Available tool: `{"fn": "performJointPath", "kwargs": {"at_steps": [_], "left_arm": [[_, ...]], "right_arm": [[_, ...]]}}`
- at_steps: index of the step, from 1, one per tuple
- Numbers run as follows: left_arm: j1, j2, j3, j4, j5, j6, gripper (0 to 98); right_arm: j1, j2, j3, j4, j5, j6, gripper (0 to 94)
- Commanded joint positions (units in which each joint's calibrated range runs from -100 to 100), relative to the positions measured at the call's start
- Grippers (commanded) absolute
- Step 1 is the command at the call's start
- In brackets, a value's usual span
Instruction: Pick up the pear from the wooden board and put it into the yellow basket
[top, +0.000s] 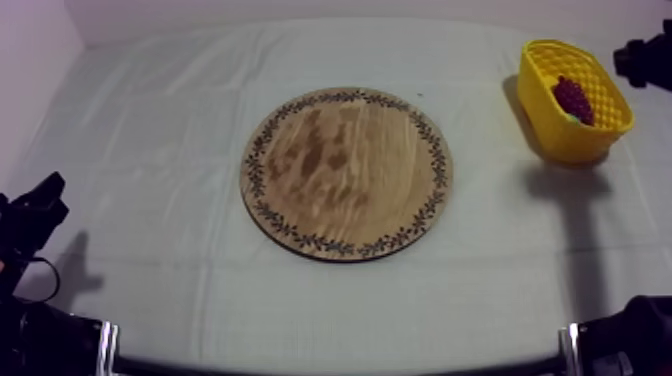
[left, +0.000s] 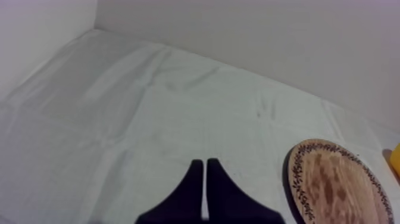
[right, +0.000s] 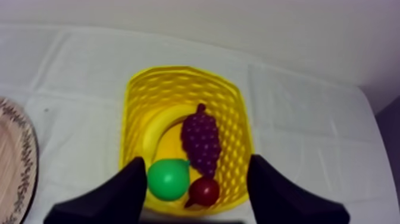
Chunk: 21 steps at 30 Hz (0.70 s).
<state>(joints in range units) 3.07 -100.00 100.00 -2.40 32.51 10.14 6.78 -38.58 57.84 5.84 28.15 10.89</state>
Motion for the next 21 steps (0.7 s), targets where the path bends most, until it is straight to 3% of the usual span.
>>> {"fn": "performJointPath", "kwargs": {"at_steps": [1, 8, 13, 18, 21], "left_arm": [[0.0, 0.0, 0.0, -0.02, 0.0, 0.0, 0.1], [0.0, 0.0, 0.0, -0.02, 0.0, 0.0, 0.1], [0.0, 0.0, 0.0, -0.02, 0.0, 0.0, 0.1], [0.0, 0.0, 0.0, -0.02, 0.0, 0.0, 0.1], [0.0, 0.0, 0.0, -0.02, 0.0, 0.0, 0.1]], "right_arm": [[-0.9, -13.4, 9.1, -1.3, -0.2, 1.2, 45.2], [-3.2, -32.5, 24.5, -4.5, 0.9, 4.5, 37.3], [-4.7, -42.1, 32.9, -5.0, 0.5, 3.5, 26.8], [-5.7, -49.5, 39.5, -7.6, 1.1, 4.3, 15.7], [-6.2, -52.4, 40.9, -7.3, 3.8, 1.4, 10.7]]}}
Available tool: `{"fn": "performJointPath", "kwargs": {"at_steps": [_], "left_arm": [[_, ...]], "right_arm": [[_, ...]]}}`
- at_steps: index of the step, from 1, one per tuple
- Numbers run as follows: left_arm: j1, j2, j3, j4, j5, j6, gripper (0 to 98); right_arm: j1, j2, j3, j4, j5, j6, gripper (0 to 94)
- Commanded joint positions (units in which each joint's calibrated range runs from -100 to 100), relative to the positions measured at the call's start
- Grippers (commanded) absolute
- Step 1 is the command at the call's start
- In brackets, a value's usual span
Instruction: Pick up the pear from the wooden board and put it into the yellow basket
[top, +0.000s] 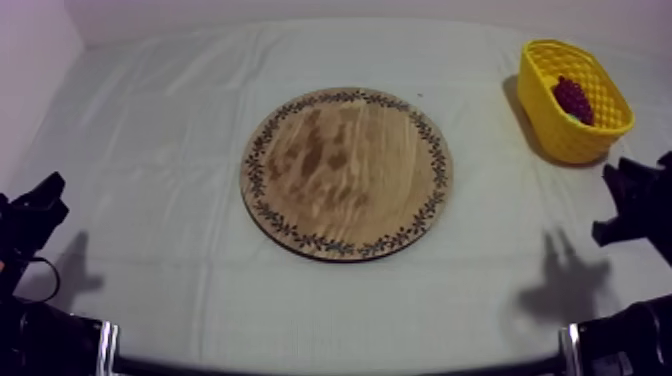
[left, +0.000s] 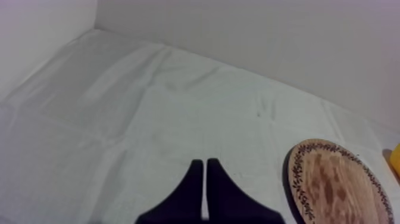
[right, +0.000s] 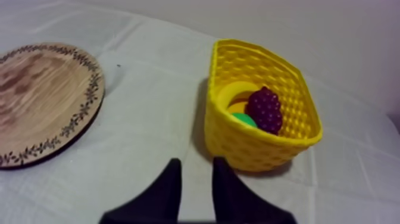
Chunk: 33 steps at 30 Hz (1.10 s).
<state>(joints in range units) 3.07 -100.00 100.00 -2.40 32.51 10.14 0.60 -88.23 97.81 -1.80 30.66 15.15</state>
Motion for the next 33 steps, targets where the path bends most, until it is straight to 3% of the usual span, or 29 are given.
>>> {"fn": "performJointPath", "kwargs": {"at_steps": [1, 8, 17, 22, 33], "left_arm": [[0.0, 0.0, 0.0, -0.02, 0.0, 0.0, 0.1], [0.0, 0.0, 0.0, -0.02, 0.0, 0.0, 0.1], [0.0, 0.0, 0.0, -0.02, 0.0, 0.0, 0.1], [0.0, 0.0, 0.0, -0.02, 0.0, 0.0, 0.1], [0.0, 0.0, 0.0, -0.02, 0.0, 0.0, 0.1]], "right_arm": [[-0.1, -3.5, 1.1, 0.4, 2.3, -3.8, 9.6], [-0.2, -7.0, 1.6, 0.3, 5.8, -8.4, 1.6], [-0.7, -7.4, 1.8, 0.3, 6.3, -2.9, 6.1], [-0.8, -7.4, 1.9, 0.3, 6.3, -2.9, 1.5], [-0.8, -7.4, 1.9, 0.3, 6.4, -3.1, 0.6]]}}
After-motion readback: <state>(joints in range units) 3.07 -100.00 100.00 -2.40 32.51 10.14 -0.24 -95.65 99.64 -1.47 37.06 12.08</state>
